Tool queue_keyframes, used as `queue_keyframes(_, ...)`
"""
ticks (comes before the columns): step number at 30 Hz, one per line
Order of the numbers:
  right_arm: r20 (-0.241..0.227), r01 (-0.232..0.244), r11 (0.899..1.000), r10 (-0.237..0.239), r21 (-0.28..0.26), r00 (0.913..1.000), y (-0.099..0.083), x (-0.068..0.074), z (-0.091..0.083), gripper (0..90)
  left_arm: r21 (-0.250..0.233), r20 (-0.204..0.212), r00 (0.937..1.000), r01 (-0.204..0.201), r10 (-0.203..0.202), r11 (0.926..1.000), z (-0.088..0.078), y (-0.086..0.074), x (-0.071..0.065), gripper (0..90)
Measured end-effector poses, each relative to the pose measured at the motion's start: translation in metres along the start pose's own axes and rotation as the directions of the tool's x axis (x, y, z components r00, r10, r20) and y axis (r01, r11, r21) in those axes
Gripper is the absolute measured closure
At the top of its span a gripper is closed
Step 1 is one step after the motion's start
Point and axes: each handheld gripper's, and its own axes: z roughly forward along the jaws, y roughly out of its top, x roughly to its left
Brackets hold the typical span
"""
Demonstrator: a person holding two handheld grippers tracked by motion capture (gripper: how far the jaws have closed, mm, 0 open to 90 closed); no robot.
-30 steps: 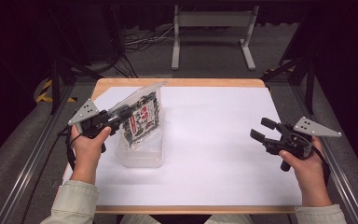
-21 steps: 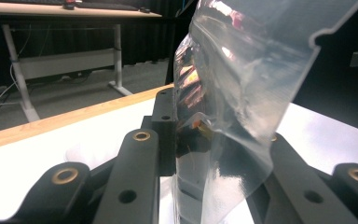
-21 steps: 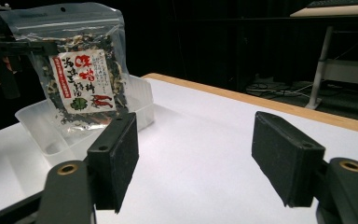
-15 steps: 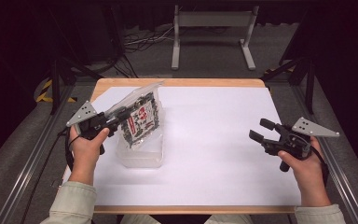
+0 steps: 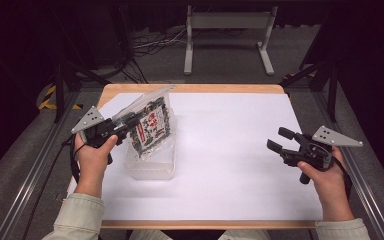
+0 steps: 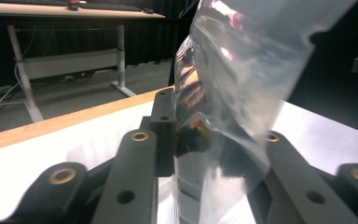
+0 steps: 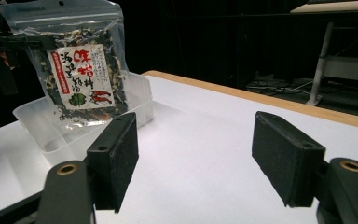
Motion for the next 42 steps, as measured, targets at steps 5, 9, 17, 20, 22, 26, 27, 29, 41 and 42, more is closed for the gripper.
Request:
queue_keyframes(5,0.003,0.0,1.0,0.0,0.005,1.0,-0.001,0.0,0.0,30.9,-0.016,-0.063,0.9971,0.041,-0.042,0.999,-0.002,0.001,-0.003,23.0)
queue_keyframes(9,0.005,0.003,1.0,-0.003,0.005,1.0,-0.002,0.0,0.0,29.9,0.003,-0.099,0.9948,0.021,-0.021,0.9998,-0.007,0.001,-0.005,13.4)
queue_keyframes(17,0.019,0.005,1.0,-0.005,0.003,0.9998,-0.005,-0.004,-0.002,27.2,0.032,-0.093,0.9954,-0.021,0.024,0.9993,-0.03,-0.001,-0.018,9.3)
queue_keyframes(20,0.006,0.012,1.0,-0.012,-0.004,0.9999,-0.008,-0.004,-0.004,26.8,0.042,-0.101,0.9946,-0.021,0.025,0.9989,-0.043,-0.004,-0.023,9.3)
queue_keyframes(22,0.009,0.018,1.0,-0.018,-0.003,0.9998,-0.009,-0.004,-0.005,26.8,0.042,-0.104,0.9943,-0.023,0.027,0.9989,-0.051,-0.007,-0.026,9.2)
queue_keyframes(26,0.017,0.02,1.0,-0.02,0.0,0.9997,-0.013,-0.005,-0.009,26.8,0.067,-0.106,0.9934,-0.037,0.044,0.9971,-0.067,-0.016,-0.028,9.0)
queue_keyframes(27,0.018,0.017,1.0,-0.017,0.0,0.9997,-0.014,-0.005,-0.01,26.8,0.077,-0.11,0.9925,-0.045,0.053,0.9961,-0.07,-0.019,-0.028,8.9)
queue_keyframes(29,0.019,0.017,1.0,-0.017,0.001,0.9997,-0.017,-0.006,-0.011,26.7,0.088,-0.113,0.9914,-0.057,0.067,0.9945,-0.076,-0.023,-0.027,8.9)
queue_keyframes(41,0.029,0.003,1.0,-0.004,0.023,0.9996,-0.032,-0.01,-0.017,26.8,0.134,-0.088,0.995,-0.035,0.048,0.9903,-0.091,-0.055,-0.024,8.6)
queue_keyframes(42,0.032,0.003,1.0,-0.004,0.025,0.9995,-0.034,-0.011,-0.016,26.8,0.135,-0.086,0.9952,-0.034,0.046,0.9902,-0.091,-0.057,-0.023,8.5)
